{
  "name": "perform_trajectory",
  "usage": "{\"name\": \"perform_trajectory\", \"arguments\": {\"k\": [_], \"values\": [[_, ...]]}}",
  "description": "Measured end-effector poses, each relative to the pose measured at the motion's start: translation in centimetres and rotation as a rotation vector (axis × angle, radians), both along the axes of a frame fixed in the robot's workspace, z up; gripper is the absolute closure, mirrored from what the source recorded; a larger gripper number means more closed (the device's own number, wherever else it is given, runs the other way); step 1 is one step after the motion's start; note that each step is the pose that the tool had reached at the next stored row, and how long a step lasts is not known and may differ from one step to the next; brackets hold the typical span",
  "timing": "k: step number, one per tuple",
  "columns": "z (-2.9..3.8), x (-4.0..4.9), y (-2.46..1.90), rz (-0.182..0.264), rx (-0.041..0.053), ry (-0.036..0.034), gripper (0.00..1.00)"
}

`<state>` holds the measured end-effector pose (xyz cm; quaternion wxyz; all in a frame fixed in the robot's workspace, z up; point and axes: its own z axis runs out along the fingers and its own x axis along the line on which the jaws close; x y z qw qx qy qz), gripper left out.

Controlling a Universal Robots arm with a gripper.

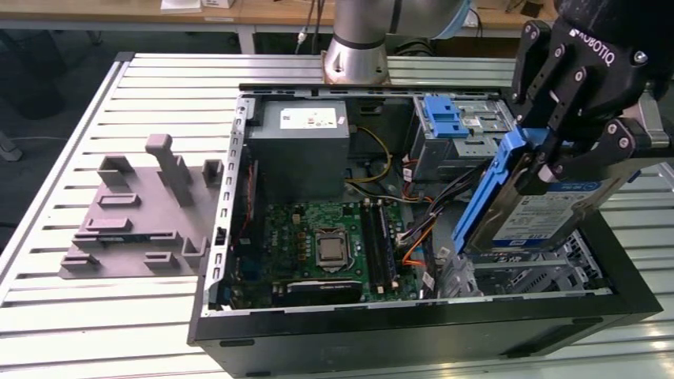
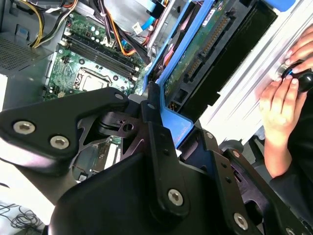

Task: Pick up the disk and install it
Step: 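Insert the disk into the insertion slot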

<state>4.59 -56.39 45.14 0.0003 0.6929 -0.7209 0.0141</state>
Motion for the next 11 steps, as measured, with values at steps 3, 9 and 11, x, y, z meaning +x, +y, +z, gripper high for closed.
{"name": "perform_trajectory", "arguments": {"k": [3, 9, 11], "values": [[-0.01, 0.13, 0.00, 0.000, 0.0001, -0.0001, 0.64], [-0.22, 1.07, 0.03, 0.000, 0.0000, 0.0007, 0.64], [-0.34, 1.27, 0.06, 0.000, 0.0000, 0.0008, 0.64]]}}
